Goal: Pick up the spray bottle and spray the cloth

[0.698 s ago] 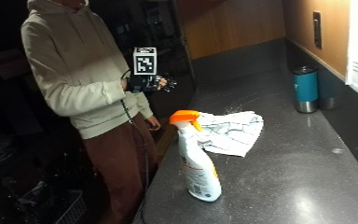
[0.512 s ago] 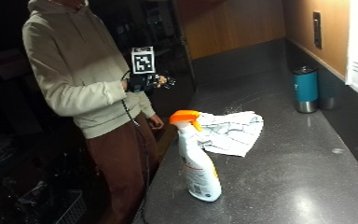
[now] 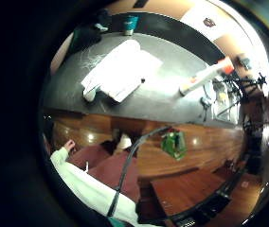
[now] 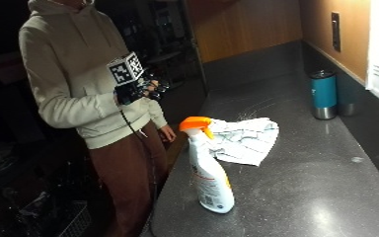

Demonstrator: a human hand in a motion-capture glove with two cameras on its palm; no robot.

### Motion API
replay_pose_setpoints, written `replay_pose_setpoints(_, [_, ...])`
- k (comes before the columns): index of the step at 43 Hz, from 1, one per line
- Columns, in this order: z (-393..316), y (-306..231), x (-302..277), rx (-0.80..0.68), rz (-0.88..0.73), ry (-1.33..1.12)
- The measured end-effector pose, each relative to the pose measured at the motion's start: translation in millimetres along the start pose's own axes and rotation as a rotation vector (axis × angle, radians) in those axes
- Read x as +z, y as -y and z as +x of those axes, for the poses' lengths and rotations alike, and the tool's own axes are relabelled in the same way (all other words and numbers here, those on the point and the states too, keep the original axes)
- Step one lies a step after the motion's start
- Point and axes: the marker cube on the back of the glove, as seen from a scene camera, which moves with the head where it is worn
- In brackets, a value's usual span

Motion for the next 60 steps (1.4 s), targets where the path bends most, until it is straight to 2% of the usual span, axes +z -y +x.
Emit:
replay_pose_setpoints(13, [52.4, -38.9, 1.2, 0.309, 0.265, 0.173])
replay_pose_setpoints(21, [104.0, -35.8, -13.7, 0.454, 0.464, 0.290])
replay_pose_setpoints(31, [127.0, -20.5, -15.9, 0.583, 0.574, 0.431])
replay_pose_setpoints(39, [124.2, -4.3, -14.3, 0.789, 0.517, 0.627])
replay_pose_setpoints(41, [126.9, 0.5, -11.5, 0.777, 0.527, 0.639])
replay_pose_setpoints(45, [140.2, 14.8, -1.3, 0.682, 0.644, 0.599])
replay_pose_setpoints(52, [155.4, 38.0, 13.6, 0.805, 0.708, 0.649])
replay_pose_setpoints(57, [163.8, 44.2, 25.9, 0.770, 0.653, 0.696])
replay_pose_setpoints(60, [172.8, 56.5, 31.3, 0.856, 0.701, 0.712])
